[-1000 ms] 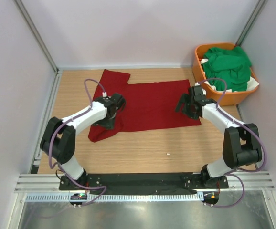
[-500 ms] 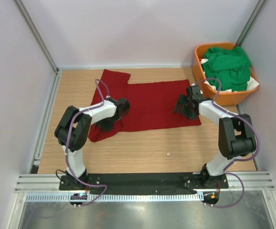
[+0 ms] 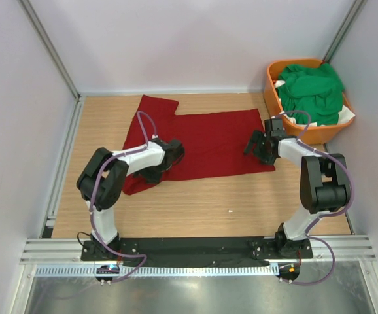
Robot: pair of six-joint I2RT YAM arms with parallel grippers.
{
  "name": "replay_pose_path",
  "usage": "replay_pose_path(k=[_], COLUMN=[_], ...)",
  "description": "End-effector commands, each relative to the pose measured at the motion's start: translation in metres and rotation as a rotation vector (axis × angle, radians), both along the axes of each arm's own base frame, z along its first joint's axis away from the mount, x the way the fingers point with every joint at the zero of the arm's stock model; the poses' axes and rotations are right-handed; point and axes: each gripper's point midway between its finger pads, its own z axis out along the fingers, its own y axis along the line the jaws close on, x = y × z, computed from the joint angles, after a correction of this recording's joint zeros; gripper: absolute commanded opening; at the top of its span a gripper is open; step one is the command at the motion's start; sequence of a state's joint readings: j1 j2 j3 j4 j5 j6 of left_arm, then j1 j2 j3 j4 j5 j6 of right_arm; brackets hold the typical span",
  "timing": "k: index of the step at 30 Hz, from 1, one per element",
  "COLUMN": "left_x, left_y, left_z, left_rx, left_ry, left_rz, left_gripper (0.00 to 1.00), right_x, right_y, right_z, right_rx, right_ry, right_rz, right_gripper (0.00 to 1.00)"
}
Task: Fold and stack the t-shirts
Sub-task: Fold the tshirt
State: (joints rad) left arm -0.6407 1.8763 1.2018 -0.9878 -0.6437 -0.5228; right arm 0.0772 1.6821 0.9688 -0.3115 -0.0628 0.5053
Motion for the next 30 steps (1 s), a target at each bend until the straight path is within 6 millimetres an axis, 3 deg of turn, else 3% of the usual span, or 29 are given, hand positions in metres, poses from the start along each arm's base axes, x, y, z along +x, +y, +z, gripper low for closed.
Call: replay_pose_path(k=[1, 5, 8, 11, 13, 14, 17, 20, 23, 28, 30], left_x=[0.002, 0.013, 0.02, 0.026, 0.029, 0.031, 0.032, 0.031, 0.028, 0.022, 0.022], left_y=[0.005, 0.007, 0.008, 0.011, 0.009, 0.012, 0.012, 0.024, 0.05, 0.086, 0.092], left_z=[0.009, 0.006, 0.004, -0.002, -0.008, -0.009, -0.01, -0.004, -0.003, -0.009, -0.008], left_rx=[0.021, 0.087, 0.124, 0.117, 0.075, 0.053, -0.032, -0.105, -0.13, -0.155, -0.16], left_ry=[-0.06, -0.082, -0.089, -0.09, -0.083, -0.084, -0.074, -0.079, -0.067, -0.021, -0.025], left_rz=[0.035, 0.047, 0.047, 0.062, 0.075, 0.097, 0.118, 0.201, 0.322, 0.502, 0.536], left_gripper=[0.59, 0.52, 0.41, 0.25, 0.05, 0.0, 0.0, 0.0, 0.0, 0.01, 0.07], right_x=[0.005, 0.004, 0.001, 0.003, 0.001, 0.0, -0.012, -0.021, -0.037, -0.051, -0.056], right_y=[0.006, 0.005, 0.005, 0.004, 0.0, -0.005, -0.011, -0.017, -0.021, -0.024, -0.027], right_z=[-0.003, -0.006, -0.009, -0.009, -0.014, -0.018, -0.036, -0.047, -0.057, -0.057, -0.053], right_rx=[0.028, 0.028, 0.032, 0.031, 0.013, -0.005, -0.015, -0.016, -0.011, -0.024, -0.036], right_ry=[-0.011, -0.005, 0.011, 0.024, 0.042, 0.054, 0.11, 0.139, 0.174, 0.187, 0.184], right_rz=[0.024, 0.025, 0.019, 0.01, -0.002, -0.02, -0.046, -0.079, -0.103, -0.121, -0.125], right_gripper=[0.82, 0.82, 0.82, 0.81, 0.81, 0.81, 0.81, 0.81, 0.8, 0.81, 0.82])
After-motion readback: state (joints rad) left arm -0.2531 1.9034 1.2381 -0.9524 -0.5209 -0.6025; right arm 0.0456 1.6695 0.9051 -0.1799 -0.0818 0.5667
